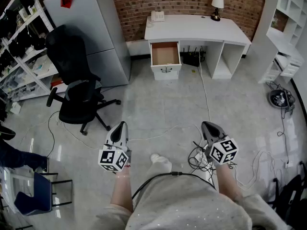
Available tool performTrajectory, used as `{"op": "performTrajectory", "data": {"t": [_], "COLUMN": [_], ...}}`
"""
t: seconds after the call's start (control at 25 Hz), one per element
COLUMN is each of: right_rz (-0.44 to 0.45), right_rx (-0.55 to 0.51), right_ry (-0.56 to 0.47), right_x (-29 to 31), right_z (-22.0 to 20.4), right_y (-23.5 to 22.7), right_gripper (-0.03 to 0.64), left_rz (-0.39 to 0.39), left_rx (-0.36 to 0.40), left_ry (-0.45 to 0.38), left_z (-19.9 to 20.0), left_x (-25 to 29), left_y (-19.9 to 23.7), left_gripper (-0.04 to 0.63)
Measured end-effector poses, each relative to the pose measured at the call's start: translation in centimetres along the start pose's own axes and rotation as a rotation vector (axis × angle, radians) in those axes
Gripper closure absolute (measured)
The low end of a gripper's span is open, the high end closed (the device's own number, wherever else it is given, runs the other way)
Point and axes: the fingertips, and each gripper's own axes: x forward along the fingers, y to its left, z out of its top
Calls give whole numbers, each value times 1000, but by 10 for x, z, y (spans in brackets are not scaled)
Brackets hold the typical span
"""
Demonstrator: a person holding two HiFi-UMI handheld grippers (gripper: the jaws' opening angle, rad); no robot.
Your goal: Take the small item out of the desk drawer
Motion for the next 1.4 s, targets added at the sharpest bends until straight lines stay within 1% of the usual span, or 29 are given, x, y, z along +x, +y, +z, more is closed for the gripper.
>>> {"op": "performTrajectory", "data": {"t": [0.32,0.48,0.64,0.76,0.92,1.08,1.28,1.4], "right_rz": [-4,-4,5,-7,-37,-71,-122,-145], "right_rx": [12,13,3,-4,12,23,28,42], "right_ry": [-4,15,51,70,73,87,88,98], "right_x": [2,6,16,36,67,105,151,179], "right_z": [-2,-6,-14,-15,-10,2,18,22], "right_y": [-7,-12,-22,-32,-51,-75,-105,-116], "right_gripper": [612,612,612,612,612,611,609,567], "left_rz": [-11,-13,-17,-25,-35,-51,-87,-112], "left_rx": [0,-8,-18,-17,-37,-47,-62,-70], "left_ry": [8,26,48,54,68,97,98,111], "left_z": [-2,-10,-20,-21,-26,-30,-26,-28], "left_x": [8,17,35,57,94,138,198,233], "left_y": [-4,-4,5,18,37,59,83,99], "left_gripper": [591,591,591,591,591,591,590,591]}}
